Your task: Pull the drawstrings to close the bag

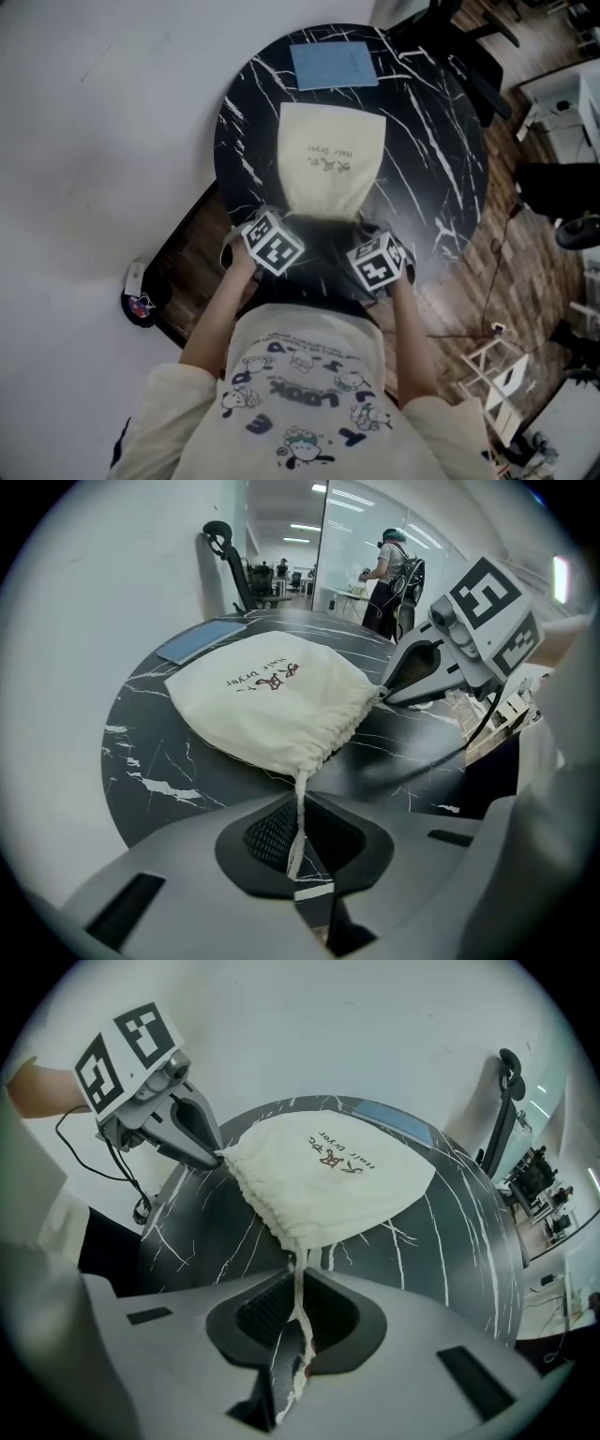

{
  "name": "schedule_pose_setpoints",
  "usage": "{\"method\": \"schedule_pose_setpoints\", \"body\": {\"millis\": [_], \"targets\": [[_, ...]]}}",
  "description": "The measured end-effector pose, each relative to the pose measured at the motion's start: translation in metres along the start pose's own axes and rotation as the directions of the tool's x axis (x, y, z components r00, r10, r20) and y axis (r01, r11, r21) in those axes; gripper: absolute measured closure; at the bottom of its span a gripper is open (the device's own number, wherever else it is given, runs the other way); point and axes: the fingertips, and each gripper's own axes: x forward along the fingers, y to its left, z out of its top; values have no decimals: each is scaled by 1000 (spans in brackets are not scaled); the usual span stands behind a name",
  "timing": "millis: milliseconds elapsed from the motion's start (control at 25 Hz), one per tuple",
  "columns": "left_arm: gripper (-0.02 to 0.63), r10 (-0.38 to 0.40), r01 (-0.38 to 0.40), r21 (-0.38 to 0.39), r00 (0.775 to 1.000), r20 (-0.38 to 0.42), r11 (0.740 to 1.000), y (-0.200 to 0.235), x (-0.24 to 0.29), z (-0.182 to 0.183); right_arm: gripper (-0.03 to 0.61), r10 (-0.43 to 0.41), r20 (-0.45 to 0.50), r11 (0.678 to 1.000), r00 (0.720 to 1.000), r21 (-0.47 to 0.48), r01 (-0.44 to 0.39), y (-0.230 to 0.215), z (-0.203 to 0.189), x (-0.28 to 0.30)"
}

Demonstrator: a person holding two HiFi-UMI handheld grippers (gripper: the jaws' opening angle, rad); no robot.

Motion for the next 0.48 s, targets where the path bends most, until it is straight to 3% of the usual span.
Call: {"method": "schedule_pose_setpoints", "body": {"millis": [160, 280, 360, 480], "targets": [[561, -16, 17, -50, 1000, 20, 999, -3, -2, 0, 549, -27, 20, 999, 999, 38, 26, -4, 2, -6], [564, -13, 20, -139, 998, 53, 990, -1, -6, 0, 555, -69, 40, 990, 997, 124, 64, -10, 3, -12], [565, -10, 28, -230, 997, 80, 973, 0, -8, 1, 557, -97, 45, 974, 994, 209, 85, -14, 1, -13], [566, 18, 31, -378, 992, 123, 925, 2, -11, 3, 558, -154, 46, 925, 987, 359, 128, -20, -1, -13]]}}
